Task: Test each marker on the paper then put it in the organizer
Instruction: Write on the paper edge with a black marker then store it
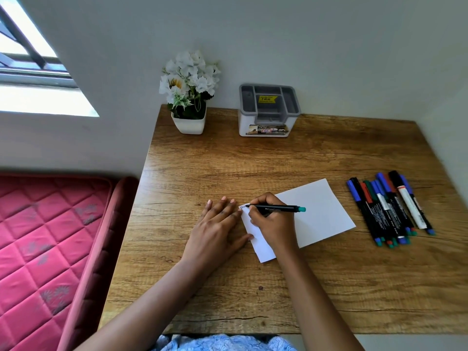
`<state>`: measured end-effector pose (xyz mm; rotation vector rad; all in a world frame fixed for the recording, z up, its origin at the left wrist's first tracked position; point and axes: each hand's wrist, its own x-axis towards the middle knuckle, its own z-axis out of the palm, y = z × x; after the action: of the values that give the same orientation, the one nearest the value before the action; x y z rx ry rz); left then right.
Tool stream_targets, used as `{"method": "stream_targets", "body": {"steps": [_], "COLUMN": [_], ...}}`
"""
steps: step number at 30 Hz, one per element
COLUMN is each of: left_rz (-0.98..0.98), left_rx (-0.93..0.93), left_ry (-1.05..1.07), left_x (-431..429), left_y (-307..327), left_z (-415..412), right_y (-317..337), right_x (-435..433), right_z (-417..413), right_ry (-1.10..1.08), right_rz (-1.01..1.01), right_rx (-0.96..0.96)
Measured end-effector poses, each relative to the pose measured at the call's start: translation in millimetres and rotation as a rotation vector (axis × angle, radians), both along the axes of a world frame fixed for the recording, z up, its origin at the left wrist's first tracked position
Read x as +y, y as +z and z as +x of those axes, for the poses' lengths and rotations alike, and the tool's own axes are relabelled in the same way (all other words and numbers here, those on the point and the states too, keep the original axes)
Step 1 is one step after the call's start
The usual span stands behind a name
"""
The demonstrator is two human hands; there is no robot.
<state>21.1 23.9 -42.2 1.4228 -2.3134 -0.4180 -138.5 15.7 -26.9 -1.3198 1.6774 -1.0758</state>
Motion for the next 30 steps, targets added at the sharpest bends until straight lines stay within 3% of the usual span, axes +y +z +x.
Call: {"method": "stream_targets", "body": {"steps": [30], "left_rz": [0.005], "left_rx": [-0.001], "left_ry": [-0.006], "left_x": [0.3], "left_y": [1.8], "left_z": [-0.1], "right_y": [3.7], "right_x": [0.0], "right_z": [2.1], "right_ry": [-0.066], "right_rz": [0.03], "right_rx": [-0.041]}}
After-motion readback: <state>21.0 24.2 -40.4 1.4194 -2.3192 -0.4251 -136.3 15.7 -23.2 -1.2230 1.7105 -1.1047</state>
